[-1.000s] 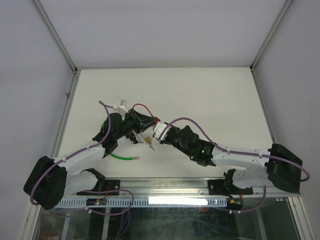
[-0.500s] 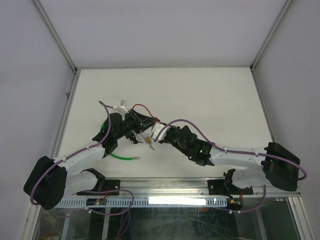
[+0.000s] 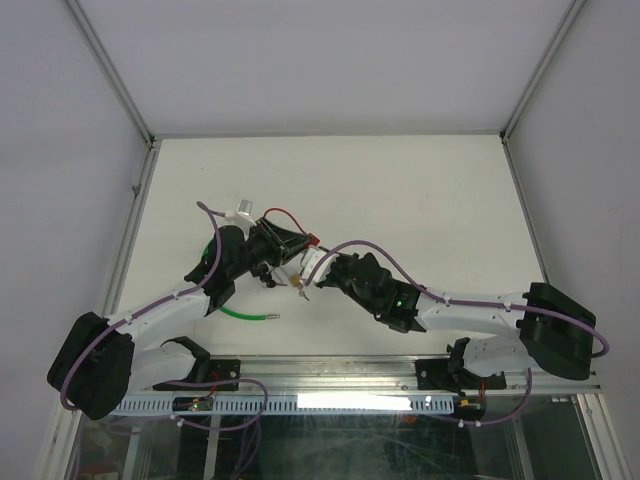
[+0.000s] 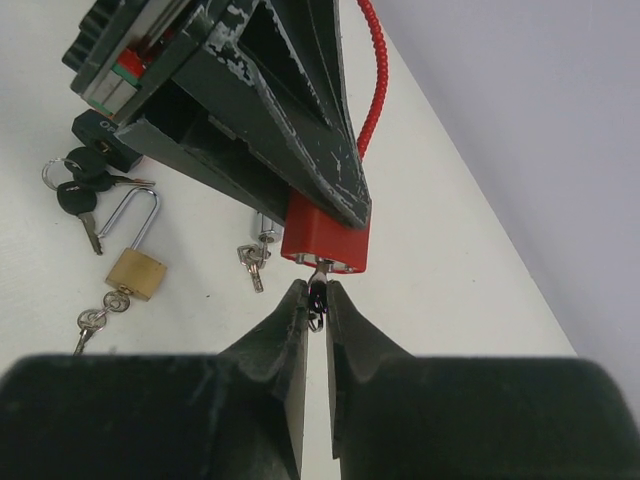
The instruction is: Unlock with the key
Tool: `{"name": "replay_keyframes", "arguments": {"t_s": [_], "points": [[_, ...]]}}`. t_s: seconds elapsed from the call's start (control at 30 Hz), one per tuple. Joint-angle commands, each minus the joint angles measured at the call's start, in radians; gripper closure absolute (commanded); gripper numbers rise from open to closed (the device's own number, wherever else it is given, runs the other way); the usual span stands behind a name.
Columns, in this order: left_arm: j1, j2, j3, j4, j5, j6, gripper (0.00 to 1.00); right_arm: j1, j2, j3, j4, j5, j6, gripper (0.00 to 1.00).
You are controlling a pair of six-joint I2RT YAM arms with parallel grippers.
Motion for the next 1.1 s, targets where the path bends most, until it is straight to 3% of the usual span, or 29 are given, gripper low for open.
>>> {"name": "replay_keyframes", "arguments": {"t_s": [0.0, 0.17, 0.6, 0.73, 1.07], "points": [[-0.010, -0.026, 0.045, 0.071, 0.061, -0.020, 1.00, 0.002, 0.014, -0.004, 0.112, 0.030, -0.008, 1.00], [-0.027, 0.004, 0.049, 0.065, 0.091, -0.048, 1.00, 0.014, 0.041, 0.016, 0.220, 0.038, -0.079, 1.00], [-0.091, 0.111, 0.124, -0.086, 0.167, -0.056, 1.00, 0.097, 0.275, 0.140, 0.571, 0.161, -0.604, 1.00], [-0.107, 0.141, 0.132, -0.049, 0.221, -0.072, 1.00, 0.097, 0.306, 0.168, 0.591, 0.151, -0.636, 1.00], [-0.006, 0.086, 0.080, 0.048, 0.194, -0.042, 1.00, 0.096, 0.208, 0.128, 0.384, 0.212, -0.407, 0.97]]}}
